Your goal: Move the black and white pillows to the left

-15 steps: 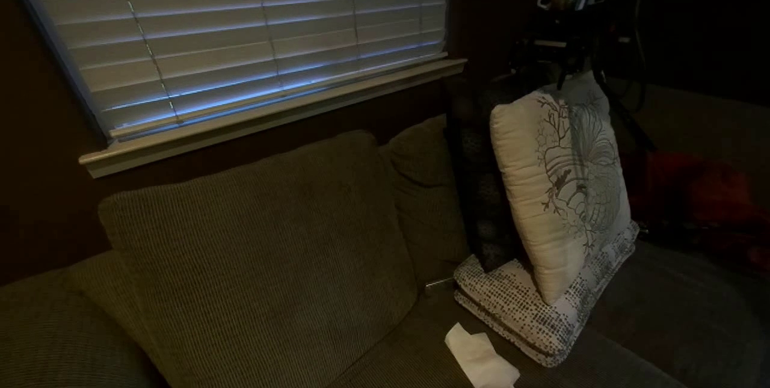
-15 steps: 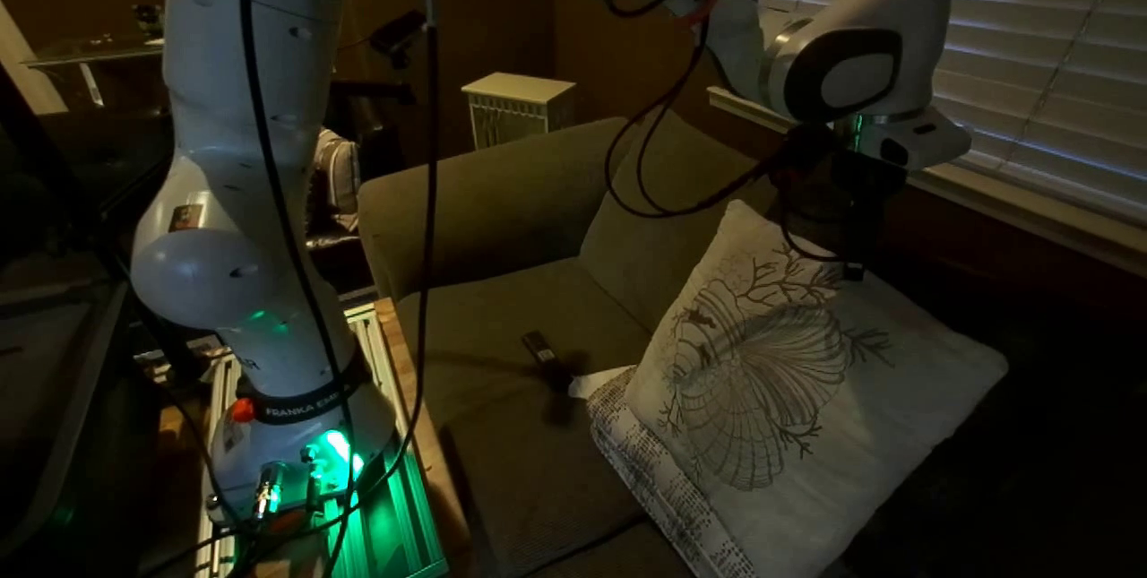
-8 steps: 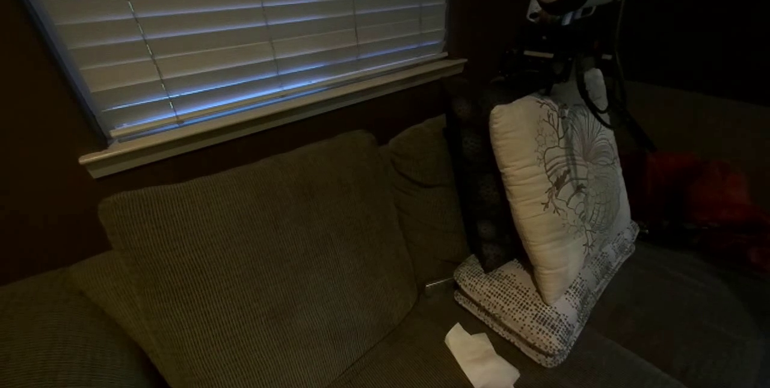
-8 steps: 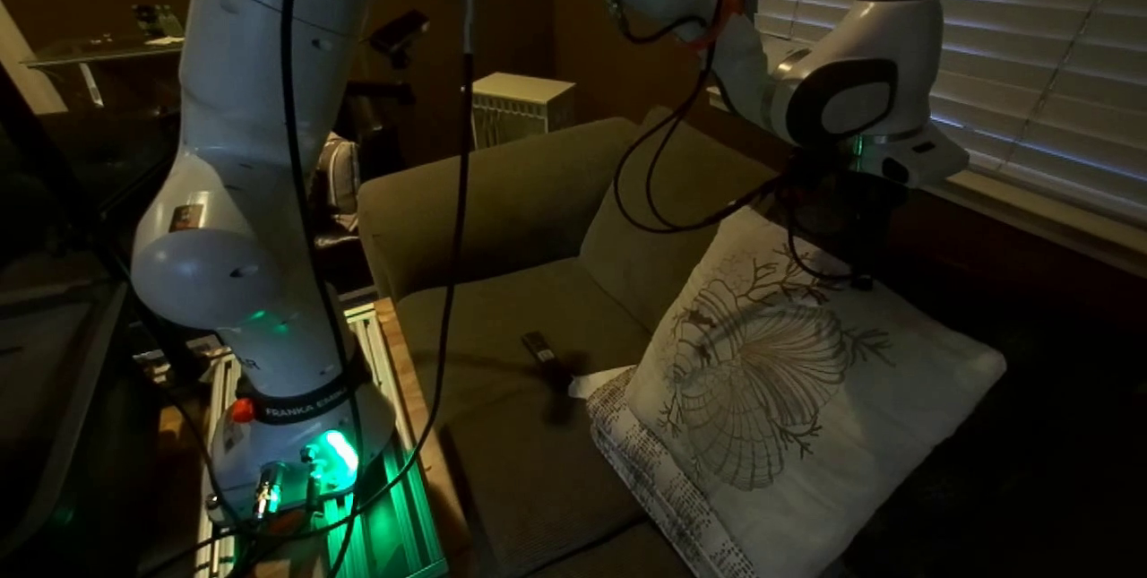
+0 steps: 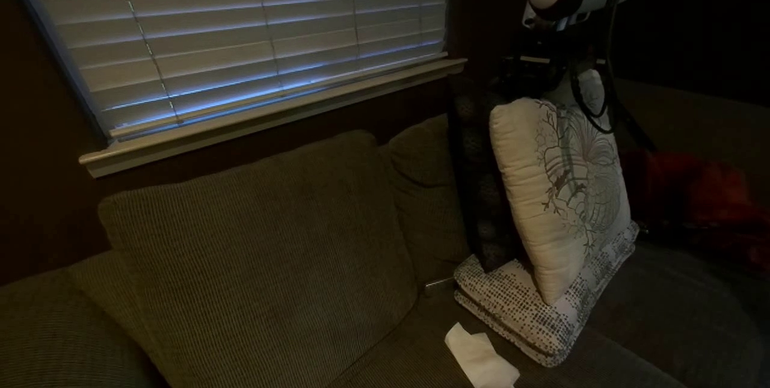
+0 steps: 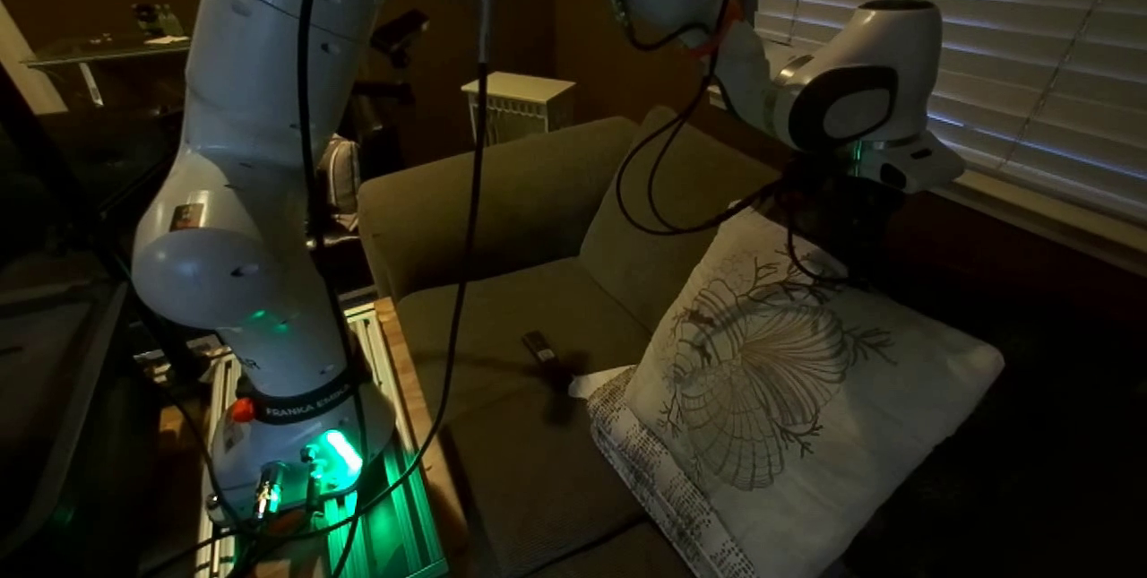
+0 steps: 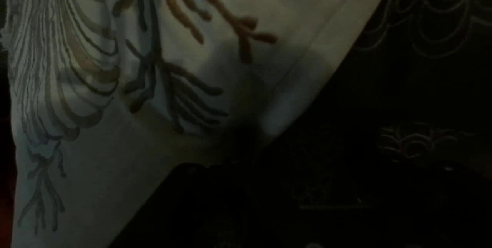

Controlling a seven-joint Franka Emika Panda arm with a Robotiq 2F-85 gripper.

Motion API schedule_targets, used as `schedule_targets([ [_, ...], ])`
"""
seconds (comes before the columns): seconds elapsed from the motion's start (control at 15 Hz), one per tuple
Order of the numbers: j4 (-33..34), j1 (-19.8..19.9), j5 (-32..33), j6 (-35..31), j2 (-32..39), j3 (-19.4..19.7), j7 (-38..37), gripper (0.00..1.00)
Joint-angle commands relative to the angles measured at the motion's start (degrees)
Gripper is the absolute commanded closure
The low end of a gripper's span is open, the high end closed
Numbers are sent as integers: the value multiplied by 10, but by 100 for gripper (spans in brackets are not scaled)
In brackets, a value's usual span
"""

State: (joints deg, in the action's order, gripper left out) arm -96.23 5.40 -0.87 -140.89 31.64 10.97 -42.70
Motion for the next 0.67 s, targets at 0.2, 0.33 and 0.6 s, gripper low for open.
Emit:
schedule_targets([
  [0.2,38,-9,-9,44,32,12,-21,88],
  [0.33,41,-8,-10,54,31,12,-27,99],
  [0.6,41,-7,-13,75,13,10,-38,99],
])
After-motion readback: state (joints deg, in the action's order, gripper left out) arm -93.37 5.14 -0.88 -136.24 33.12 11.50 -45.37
